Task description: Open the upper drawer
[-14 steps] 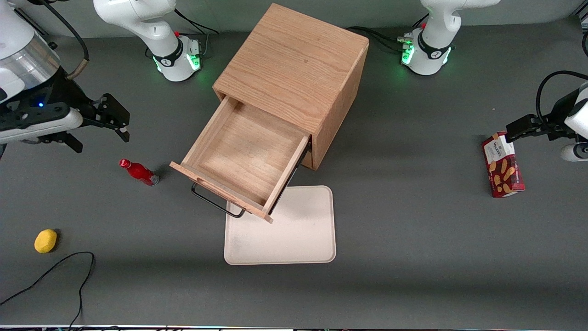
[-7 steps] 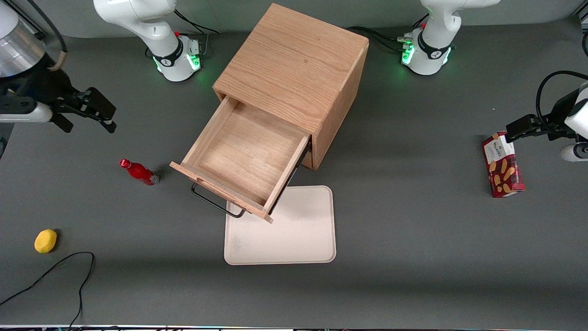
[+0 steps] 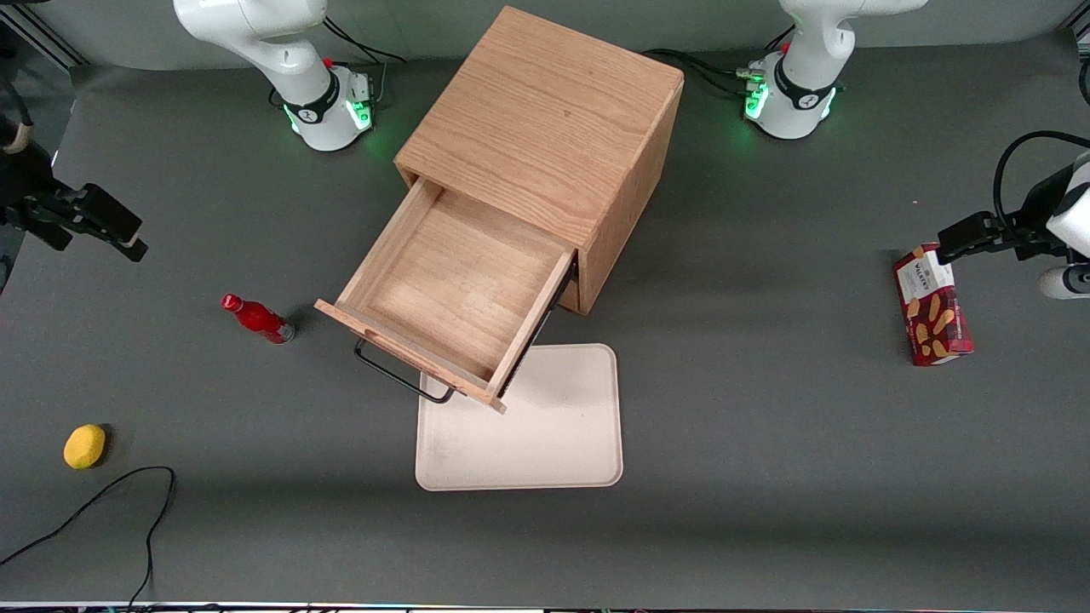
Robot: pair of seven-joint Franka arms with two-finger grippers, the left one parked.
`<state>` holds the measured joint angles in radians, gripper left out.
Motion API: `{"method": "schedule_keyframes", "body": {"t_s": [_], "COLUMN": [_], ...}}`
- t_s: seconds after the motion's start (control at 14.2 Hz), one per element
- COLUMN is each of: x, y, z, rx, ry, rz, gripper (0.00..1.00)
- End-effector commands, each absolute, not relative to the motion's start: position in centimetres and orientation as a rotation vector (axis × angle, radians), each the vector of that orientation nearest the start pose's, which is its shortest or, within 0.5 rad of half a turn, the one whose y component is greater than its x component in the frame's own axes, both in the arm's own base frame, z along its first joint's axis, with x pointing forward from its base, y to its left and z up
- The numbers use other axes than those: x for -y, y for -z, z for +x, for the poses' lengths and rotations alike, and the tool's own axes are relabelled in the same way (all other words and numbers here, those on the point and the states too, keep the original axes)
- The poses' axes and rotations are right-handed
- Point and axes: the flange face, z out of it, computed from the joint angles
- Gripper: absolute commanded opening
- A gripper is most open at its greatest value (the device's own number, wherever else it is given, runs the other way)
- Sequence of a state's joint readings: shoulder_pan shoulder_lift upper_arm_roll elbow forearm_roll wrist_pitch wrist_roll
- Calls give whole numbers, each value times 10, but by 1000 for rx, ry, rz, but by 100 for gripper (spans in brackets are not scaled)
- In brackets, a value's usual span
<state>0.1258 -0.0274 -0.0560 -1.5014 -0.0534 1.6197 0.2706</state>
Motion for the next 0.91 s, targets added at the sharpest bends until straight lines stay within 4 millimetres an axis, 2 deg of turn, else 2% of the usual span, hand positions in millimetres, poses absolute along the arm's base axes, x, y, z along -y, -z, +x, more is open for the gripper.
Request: {"method": "schedule_keyframes", "body": {"t_s": [0.0,0.07,0.21,0.35,0.63,0.84], "x": [-15,-14,0,16,25,25], "y": [-675,-675,-672,-666,-651,-650], "z": [544,544,547,551,557,560], "rx": [-307,-290,-202,-189,-93,-76], "ry": [233,231,233,230,249,247], "rz": [-3134,-3130,-3121,-3106,-3116,-3119], "gripper": [100,100,100,100,100,100]}}
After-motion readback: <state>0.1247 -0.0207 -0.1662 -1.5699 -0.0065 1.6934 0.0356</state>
